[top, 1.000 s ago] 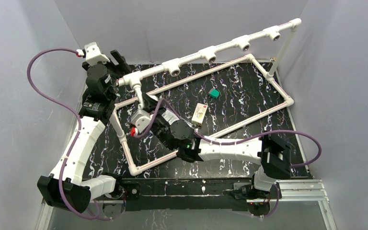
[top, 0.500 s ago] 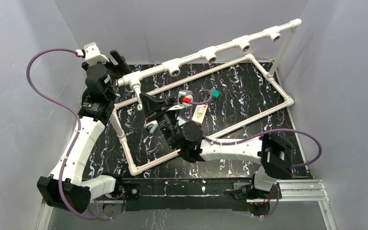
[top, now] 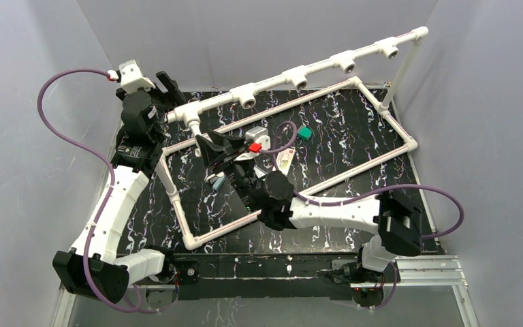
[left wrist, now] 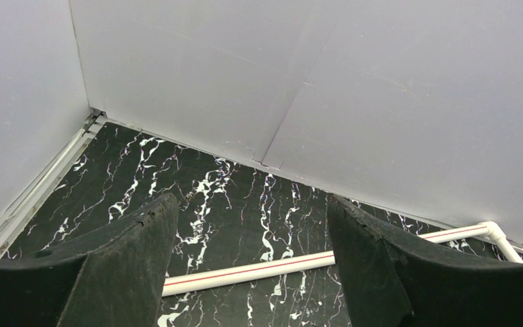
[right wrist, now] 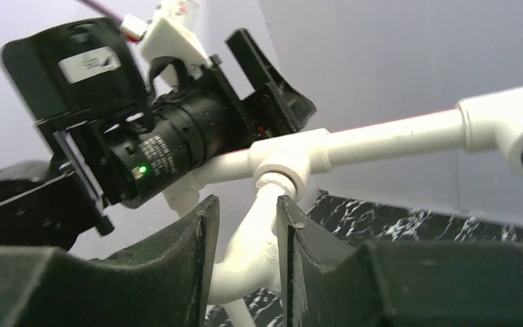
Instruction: Install the water faucets
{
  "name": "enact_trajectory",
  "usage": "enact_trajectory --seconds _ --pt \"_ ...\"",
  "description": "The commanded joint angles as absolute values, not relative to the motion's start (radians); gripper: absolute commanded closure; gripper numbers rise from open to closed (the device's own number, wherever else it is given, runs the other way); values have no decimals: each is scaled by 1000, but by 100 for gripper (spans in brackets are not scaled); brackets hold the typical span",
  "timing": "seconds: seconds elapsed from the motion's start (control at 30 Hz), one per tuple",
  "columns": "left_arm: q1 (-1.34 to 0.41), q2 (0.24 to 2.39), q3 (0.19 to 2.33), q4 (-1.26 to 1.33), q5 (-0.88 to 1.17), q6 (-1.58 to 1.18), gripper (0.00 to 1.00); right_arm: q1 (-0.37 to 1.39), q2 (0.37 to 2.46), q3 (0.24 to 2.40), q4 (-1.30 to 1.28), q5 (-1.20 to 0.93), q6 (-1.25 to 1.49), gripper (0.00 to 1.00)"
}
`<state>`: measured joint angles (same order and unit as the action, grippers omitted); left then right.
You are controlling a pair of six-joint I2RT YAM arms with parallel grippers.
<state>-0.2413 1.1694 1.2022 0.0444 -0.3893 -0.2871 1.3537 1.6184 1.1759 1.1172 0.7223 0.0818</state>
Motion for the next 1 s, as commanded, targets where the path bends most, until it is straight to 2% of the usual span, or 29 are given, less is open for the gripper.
enact_trajectory --seconds 0.0,0.2,0.37,0.53,0.7,0.97 --pt "-265 1255 1078 -332 -275 -272 22 1362 1510 1168 1053 505 -171 53" --pt "-264 1250 1079 -333 -276 -271 22 1370 1443 1231 702 216 -459 30" --pt "-264 1252 1078 -335 -275 -272 22 1413 1460 1211 660 281 -840 19" --pt "-264 1254 1079 -336 -276 -272 22 1427 1564 1230 744 411 -1174 17" --pt "-265 1252 1075 -337 -281 -269 22 1427 1681 1280 924 513 -1381 19" --pt "-264 1255 1076 -336 -281 -267 22 1423 1790 1370 1026 571 -1468 23"
